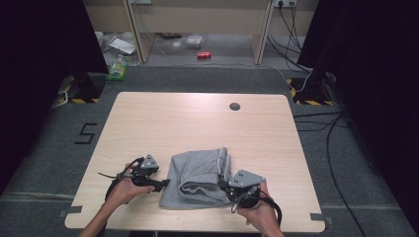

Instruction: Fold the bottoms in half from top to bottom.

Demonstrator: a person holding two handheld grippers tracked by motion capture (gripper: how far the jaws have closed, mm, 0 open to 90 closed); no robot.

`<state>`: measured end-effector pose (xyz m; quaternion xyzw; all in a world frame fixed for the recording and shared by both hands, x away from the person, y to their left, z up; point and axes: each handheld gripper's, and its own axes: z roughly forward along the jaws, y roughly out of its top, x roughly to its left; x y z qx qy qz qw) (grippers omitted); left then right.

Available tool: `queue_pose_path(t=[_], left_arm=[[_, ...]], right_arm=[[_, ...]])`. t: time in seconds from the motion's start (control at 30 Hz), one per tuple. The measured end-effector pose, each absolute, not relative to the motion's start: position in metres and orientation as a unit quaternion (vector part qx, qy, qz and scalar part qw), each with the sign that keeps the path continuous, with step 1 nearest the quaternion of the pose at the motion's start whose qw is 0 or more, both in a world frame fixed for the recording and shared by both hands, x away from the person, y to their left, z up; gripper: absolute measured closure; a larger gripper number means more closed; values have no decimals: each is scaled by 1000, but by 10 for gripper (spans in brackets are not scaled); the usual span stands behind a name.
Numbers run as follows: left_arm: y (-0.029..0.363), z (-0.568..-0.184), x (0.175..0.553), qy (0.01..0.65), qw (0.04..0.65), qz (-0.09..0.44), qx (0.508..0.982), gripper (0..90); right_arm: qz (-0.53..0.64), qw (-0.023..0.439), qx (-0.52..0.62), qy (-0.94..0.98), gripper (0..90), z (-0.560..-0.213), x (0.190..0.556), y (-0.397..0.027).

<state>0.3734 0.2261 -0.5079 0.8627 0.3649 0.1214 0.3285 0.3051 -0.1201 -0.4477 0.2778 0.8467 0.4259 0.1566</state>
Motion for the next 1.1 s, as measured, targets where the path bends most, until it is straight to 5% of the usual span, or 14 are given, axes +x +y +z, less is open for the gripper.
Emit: queue_pose_path(t=[0.13,0.47,0.7,1.1], left_arm=[[226,-508,373,365,329,122,862,293],[226,-508,373,365,329,122,862,293],[226,-508,373,364,330,122,862,293],[226,-508,374,363,329,121,863,293]], right_arm=[[419,150,313,839,600,-456,310,-120],[370,173,300,862,454,-480,324,-92],[366,188,276,869,805,-477,329,-85],[359,201,262,873,838,-464,285,-106]])
